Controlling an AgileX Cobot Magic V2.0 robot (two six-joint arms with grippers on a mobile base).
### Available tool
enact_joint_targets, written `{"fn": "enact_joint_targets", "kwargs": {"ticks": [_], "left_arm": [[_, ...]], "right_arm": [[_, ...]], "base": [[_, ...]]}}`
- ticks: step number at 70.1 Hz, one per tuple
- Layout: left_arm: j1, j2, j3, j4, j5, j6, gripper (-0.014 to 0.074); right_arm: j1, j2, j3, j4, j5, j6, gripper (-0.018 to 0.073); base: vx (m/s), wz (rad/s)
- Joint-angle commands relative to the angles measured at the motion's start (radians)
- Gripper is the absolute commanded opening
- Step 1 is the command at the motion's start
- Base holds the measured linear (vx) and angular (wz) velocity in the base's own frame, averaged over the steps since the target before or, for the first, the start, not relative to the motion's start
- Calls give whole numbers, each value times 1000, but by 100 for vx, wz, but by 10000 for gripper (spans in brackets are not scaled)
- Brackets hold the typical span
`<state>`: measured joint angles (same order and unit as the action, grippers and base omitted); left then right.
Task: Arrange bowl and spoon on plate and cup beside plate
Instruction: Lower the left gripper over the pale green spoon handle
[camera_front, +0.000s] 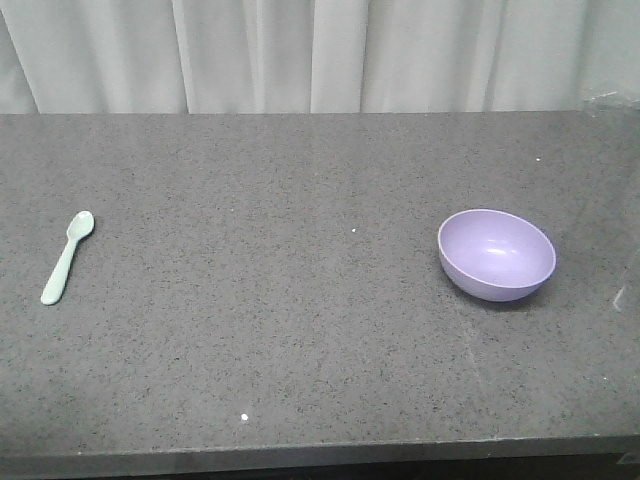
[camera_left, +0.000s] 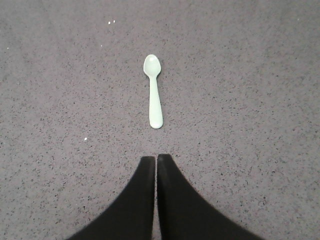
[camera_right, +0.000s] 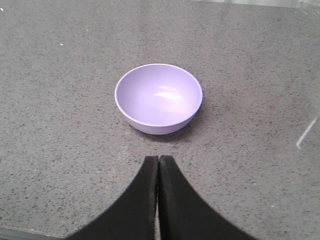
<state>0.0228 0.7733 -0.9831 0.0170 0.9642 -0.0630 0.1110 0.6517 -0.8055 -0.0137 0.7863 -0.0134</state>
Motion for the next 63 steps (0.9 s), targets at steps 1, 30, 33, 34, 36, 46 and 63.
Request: {"fn": "enact_joint_targets", "kwargs": {"ticks": [1, 30, 33, 34, 36, 46, 63], "left_arm": [[0, 71, -92, 6, -9, -9, -6], [0, 108, -102, 6, 1, -9, -4], [0, 108, -102, 6, -1, -9, 1], [0, 108, -102, 6, -2, -9, 4], [0, 108, -102, 6, -3, -9, 11], [0, 108, -102, 6, -3, -9, 115], [0, 108, -102, 13, -3, -9, 496]], "right_arm": [[0, 80, -106, -32, 16, -8, -9], [0, 275, -200, -48, 162, 45, -1], [0, 274, -200, -48, 168, 44, 6], [0, 274, -200, -48, 169, 44, 9], [0, 274, -200, -48, 172, 44, 18], [0, 274, -200, -47, 192, 44, 117], [0, 274, -200, -47, 198, 64, 405]], "base": [[0, 0], [0, 0], [0, 0], [0, 0], [0, 0], [0, 0], [0, 0]]}}
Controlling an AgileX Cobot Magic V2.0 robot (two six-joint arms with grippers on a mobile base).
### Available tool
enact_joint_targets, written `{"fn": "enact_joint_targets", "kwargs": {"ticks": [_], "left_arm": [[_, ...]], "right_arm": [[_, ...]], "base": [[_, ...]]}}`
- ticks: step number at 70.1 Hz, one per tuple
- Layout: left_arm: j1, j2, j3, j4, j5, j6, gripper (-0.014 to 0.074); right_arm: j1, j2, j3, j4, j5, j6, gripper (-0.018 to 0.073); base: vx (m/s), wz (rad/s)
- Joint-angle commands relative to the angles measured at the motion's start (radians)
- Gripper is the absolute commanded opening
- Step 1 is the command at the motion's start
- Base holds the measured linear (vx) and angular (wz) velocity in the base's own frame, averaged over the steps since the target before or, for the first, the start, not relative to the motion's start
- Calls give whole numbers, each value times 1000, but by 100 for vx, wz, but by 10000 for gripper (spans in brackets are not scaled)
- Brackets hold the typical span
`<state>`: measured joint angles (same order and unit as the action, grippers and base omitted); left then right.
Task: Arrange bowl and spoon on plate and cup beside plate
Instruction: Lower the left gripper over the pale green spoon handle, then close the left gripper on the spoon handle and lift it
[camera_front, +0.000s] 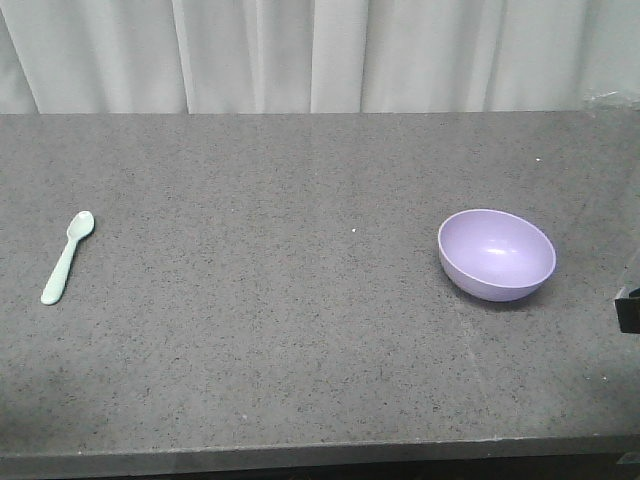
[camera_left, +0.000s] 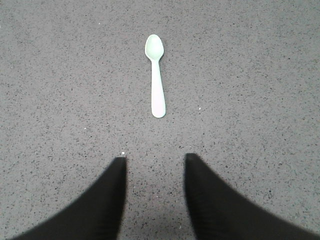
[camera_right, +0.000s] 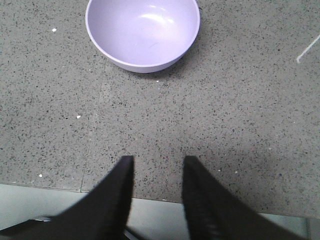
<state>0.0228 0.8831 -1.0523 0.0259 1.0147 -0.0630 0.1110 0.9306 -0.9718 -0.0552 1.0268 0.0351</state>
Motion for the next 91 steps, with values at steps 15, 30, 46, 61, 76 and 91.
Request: {"fn": "enact_joint_targets", "kwargs": {"ticks": [15, 30, 46, 61, 76, 91], "left_arm": [[0, -2, -33, -5, -53, -18, 650], [0, 75, -58, -9, -41, -18, 619], [0, 326, -182, -35, -1, -17, 595], [0, 548, -324, -38, 43, -4, 593], [-13, 702, -426, -26, 27, 4, 593], [-19, 830, -505, -26, 15, 11, 593]], "right_arm": [[0, -4, -33, -6, -43, 25, 548], [0, -4, -33, -6, -66, 42, 542], [0, -4, -33, -6, -74, 44, 542], [0, -4, -33, -8, -74, 44, 542], [0, -4, -33, -8, -74, 44, 542], [0, -4, -33, -9, -72, 44, 542]], "base": [[0, 0], [0, 0], [0, 0], [0, 0], [0, 0], [0, 0]]}}
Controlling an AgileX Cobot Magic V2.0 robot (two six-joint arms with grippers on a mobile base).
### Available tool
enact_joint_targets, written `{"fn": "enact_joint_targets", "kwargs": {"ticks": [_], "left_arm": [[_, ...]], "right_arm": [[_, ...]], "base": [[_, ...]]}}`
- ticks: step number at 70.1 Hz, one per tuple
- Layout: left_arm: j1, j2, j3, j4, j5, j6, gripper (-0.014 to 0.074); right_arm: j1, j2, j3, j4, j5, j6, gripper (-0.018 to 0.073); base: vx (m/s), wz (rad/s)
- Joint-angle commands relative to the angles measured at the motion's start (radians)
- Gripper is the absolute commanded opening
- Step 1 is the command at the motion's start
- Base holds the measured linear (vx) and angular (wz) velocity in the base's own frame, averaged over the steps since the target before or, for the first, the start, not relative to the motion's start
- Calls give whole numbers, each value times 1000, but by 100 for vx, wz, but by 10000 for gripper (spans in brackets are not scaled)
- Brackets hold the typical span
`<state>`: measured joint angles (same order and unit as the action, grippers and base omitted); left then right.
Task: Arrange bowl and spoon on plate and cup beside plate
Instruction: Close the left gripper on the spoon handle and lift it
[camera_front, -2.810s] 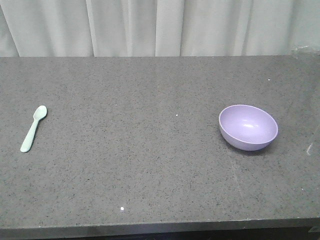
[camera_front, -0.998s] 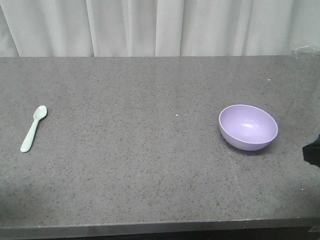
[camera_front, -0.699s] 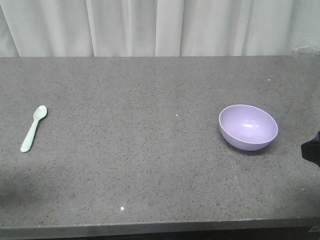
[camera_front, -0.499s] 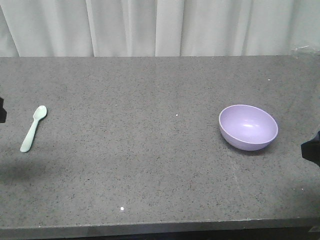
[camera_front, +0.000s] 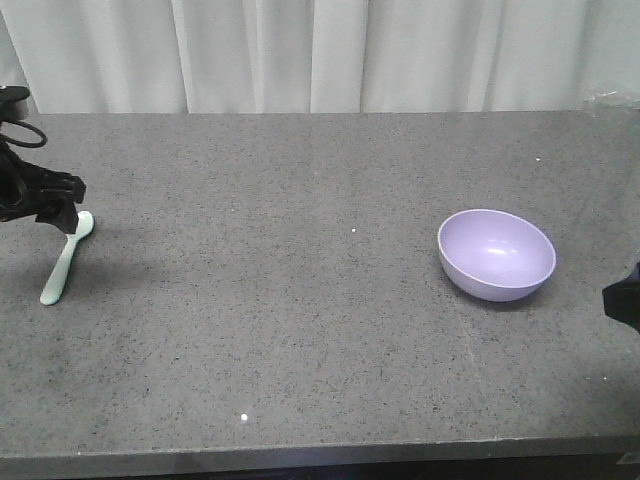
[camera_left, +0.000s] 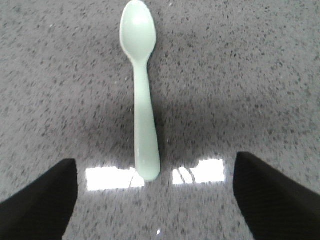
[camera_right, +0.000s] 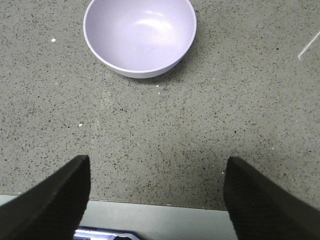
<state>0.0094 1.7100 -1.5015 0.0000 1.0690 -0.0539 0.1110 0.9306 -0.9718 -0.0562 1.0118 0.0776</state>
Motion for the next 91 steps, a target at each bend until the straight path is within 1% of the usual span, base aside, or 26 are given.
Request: {"fn": "enact_joint_targets", "kwargs": {"ticks": [1, 9, 33, 41, 54, 76, 83, 91], "left_arm": [[-6, 10, -61, 0, -42, 3, 593], [-6, 63, -73, 0, -74, 6, 593], [-6, 146, -73, 6, -164, 5, 593], [-5, 159, -74, 7, -169, 4, 593], [-5, 188, -74, 30, -168, -4, 593], [-5, 217, -74, 30, -160, -4, 592], [-5, 228, -73, 30, -150, -4, 580], [-5, 233, -73, 30, -146, -4, 542]], "right_arm": [[0, -4, -33, -9, -57, 1, 542], [0, -4, -33, -9, -57, 1, 541], [0, -4, -33, -9, -57, 1, 541], [0, -4, -33, -9, -55, 1, 542], [0, -4, -33, -9, -54, 1, 542], [0, -4, -33, -9, -50, 1, 542], [0, -4, -33, -9, -48, 1, 542], [0, -4, -33, -9, -48, 1, 542]], "base": [[0, 0], [0, 0], [0, 0], [0, 0], [0, 0], [0, 0], [0, 0], [0, 0]]}}
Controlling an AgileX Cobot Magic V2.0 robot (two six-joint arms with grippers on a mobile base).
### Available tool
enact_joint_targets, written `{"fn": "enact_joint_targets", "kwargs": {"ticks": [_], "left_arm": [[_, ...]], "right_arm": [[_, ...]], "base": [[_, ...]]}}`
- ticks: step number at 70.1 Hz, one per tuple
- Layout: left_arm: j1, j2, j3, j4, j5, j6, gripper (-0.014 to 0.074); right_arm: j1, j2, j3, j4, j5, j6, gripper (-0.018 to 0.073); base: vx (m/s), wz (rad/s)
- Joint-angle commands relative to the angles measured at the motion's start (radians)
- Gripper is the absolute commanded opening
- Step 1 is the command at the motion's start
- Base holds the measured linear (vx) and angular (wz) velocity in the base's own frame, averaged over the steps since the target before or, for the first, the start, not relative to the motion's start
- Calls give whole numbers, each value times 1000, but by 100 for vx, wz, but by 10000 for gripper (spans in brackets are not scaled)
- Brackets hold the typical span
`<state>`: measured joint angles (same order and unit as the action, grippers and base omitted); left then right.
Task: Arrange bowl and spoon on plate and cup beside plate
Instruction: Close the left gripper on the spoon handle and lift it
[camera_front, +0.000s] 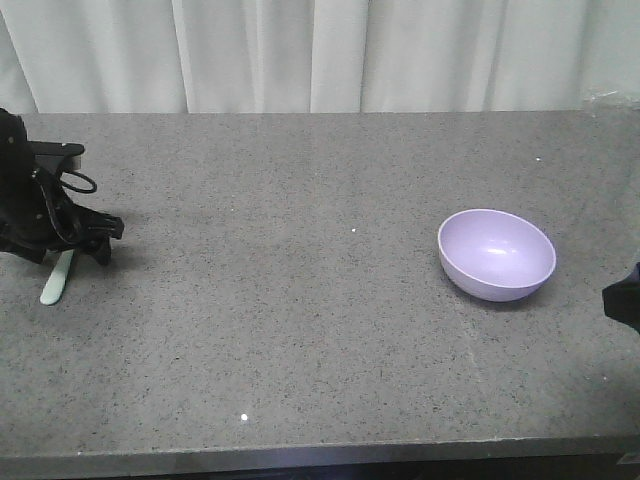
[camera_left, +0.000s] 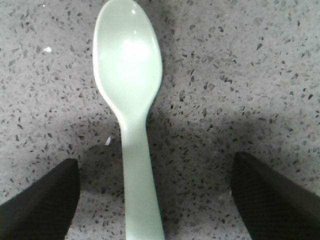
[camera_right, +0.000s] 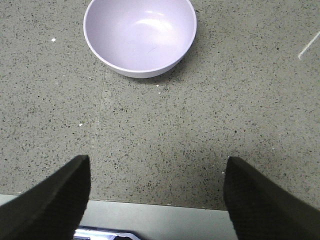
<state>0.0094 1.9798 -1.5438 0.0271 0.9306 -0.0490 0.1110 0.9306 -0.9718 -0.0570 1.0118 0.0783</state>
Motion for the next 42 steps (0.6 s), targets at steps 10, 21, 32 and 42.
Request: {"fn": "enact_joint_targets", "kwargs": {"ticks": [10, 21, 32, 42], "left_arm": [[-5, -37, -30, 3, -7, -9, 451], [-5, -37, -30, 3, -2, -10, 295], [-5, -38, -30, 3, -1, -10, 132], [-5, -41, -30, 3, 0, -10, 13]], "right_arm": [[0, -4, -33, -8, -48, 0, 542], [0, -4, -33, -8, -50, 0, 542], [0, -4, -33, -8, -50, 0, 542], [0, -4, -33, -8, -50, 0, 542]], "base": [[0, 0], [0, 0], [0, 0], [0, 0]]}}
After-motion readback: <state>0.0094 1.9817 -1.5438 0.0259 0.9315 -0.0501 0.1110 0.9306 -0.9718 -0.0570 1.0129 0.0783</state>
